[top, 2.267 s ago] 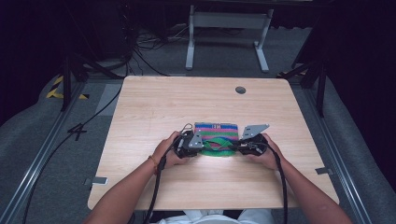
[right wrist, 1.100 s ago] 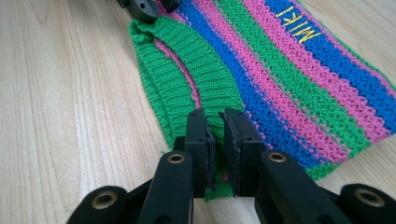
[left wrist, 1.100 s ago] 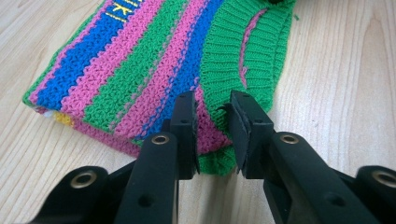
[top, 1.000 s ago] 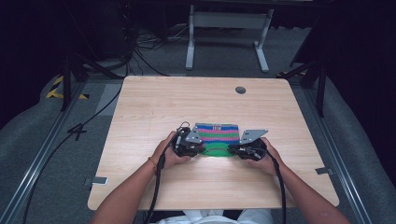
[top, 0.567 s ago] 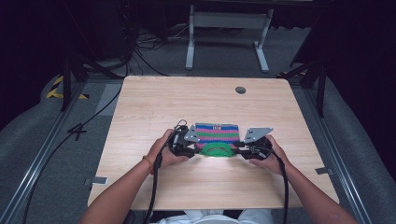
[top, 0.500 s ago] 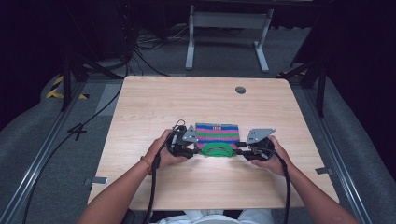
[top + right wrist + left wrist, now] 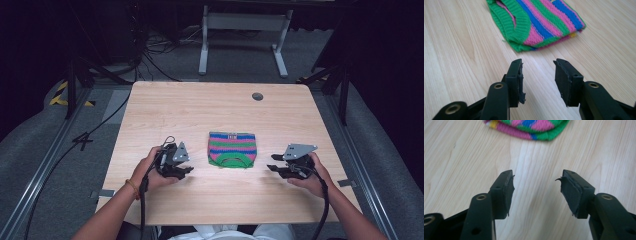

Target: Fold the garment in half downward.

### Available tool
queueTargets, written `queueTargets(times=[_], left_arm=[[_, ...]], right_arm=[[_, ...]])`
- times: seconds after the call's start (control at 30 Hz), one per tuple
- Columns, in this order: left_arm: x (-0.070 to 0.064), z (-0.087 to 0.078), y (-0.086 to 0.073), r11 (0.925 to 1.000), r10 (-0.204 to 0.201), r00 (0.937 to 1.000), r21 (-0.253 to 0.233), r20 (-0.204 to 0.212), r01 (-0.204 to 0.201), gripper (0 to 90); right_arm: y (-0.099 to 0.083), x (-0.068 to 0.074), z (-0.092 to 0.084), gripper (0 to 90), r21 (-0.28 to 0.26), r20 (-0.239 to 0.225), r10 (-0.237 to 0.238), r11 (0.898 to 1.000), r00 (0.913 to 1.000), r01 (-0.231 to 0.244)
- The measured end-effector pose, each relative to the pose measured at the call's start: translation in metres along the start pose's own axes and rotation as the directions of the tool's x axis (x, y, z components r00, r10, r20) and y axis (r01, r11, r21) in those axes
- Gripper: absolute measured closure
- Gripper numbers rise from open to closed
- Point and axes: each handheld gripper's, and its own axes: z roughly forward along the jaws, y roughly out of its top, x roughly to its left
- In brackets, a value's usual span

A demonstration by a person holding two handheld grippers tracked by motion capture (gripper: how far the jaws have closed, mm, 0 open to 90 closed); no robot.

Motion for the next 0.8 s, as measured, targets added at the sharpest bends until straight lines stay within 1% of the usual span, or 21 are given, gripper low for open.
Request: queueTargets(times=[0.03,0.07,0.13,0.17,0.27,0.33,0.4,0.47,0.53,0.57,0.63,0.67,0.7,0.73,0.77,0.8], left_arm=[[0.0,-0.001,-0.004,1.0,-0.006,0.9999,0.005,-0.011,0.006,43.6],[-0.001,-0.002,-0.009,0.9997,-0.021,0.9997,0.008,-0.016,0.021,42.4],[-0.001,-0.005,-0.017,0.9994,-0.032,0.9994,0.013,-0.011,0.033,40.9],[-0.002,-0.007,-0.022,0.9993,-0.035,0.9992,0.014,-0.018,0.036,40.1],[-0.001,-0.014,-0.035,0.9982,-0.059,0.9981,0.012,-0.018,0.059,37.3],[0.0,-0.018,-0.043,0.9977,-0.067,0.9974,0.011,-0.026,0.067,35.1],[0.001,-0.021,-0.05,0.9958,-0.091,0.9953,0.007,-0.033,0.091,32.6],[0.001,-0.025,-0.058,0.9946,-0.104,0.9937,0.002,-0.042,0.104,30.7],[0.002,-0.027,-0.064,0.9916,-0.129,0.991,-0.007,-0.037,0.129,29.9],[0.002,-0.028,-0.068,0.99,-0.141,0.9891,-0.006,-0.042,0.141,29.7],[0.003,-0.029,-0.077,0.988,-0.154,0.9867,-0.011,-0.05,0.154,29.6],[0.004,-0.029,-0.079,0.9863,-0.165,0.9854,-0.012,-0.044,0.164,29.4],[0.004,-0.03,-0.083,0.9827,-0.185,0.9821,-0.015,-0.036,0.185,29.2],[0.005,-0.031,-0.088,0.9779,-0.208,0.9778,-0.026,-0.025,0.207,28.4],[0.006,-0.032,-0.09,0.976,-0.216,0.9761,-0.031,-0.02,0.216,28.2],[0.007,-0.034,-0.093,0.9711,-0.236,0.9715,-0.04,-0.019,0.235,28.1]], right_arm=[[-0.003,-0.001,-0.002,57.4,0.004,0.008,0.001,1.0,1.0,-0.001],[-0.005,-0.002,-0.003,56.6,0.008,0.017,-0.002,1.0,0.9998,0.002],[-0.011,-0.003,-0.006,53.0,0.01,0.029,0.013,1.0,0.9995,-0.013],[-0.014,-0.005,-0.007,52.3,0.008,0.036,0.017,1.0,0.9992,-0.017],[-0.027,-0.008,-0.011,48.6,0.012,0.062,0.027,1.0,0.9977,-0.028],[-0.034,-0.009,-0.014,47.1,0.011,0.066,0.046,0.999,0.9967,-0.047],[-0.044,-0.011,-0.019,45.0,0.011,0.076,0.067,0.998,0.9948,-0.068],[-0.054,-0.014,-0.024,43.7,0.008,0.087,0.088,0.996,0.9924,-0.089],[-0.065,-0.015,-0.031,42.2,0.004,0.095,0.117,0.993,0.9885,-0.118],[-0.069,-0.016,-0.033,41.6,-0.001,0.102,0.122,0.992,0.9873,-0.123],[-0.078,-0.017,-0.038,40.2,-0.01,0.112,0.156,0.988,0.9814,-0.156],[-0.084,-0.018,-0.042,39.1,-0.018,0.115,0.174,0.985,0.978,-0.173],[-0.088,-0.018,-0.044,38.5,-0.027,0.113,0.187,0.982,0.9758,-0.185],[-0.092,-0.019,-0.046,37.9,-0.035,0.111,0.21,0.978,0.9714,-0.207],[-0.097,-0.02,-0.049,37.1,-0.04,0.119,0.23,0.973,0.9659,-0.227],[-0.1,-0.02,-0.05,35.7,-0.04,0.126,0.237,0.972,0.9634,-0.233]])
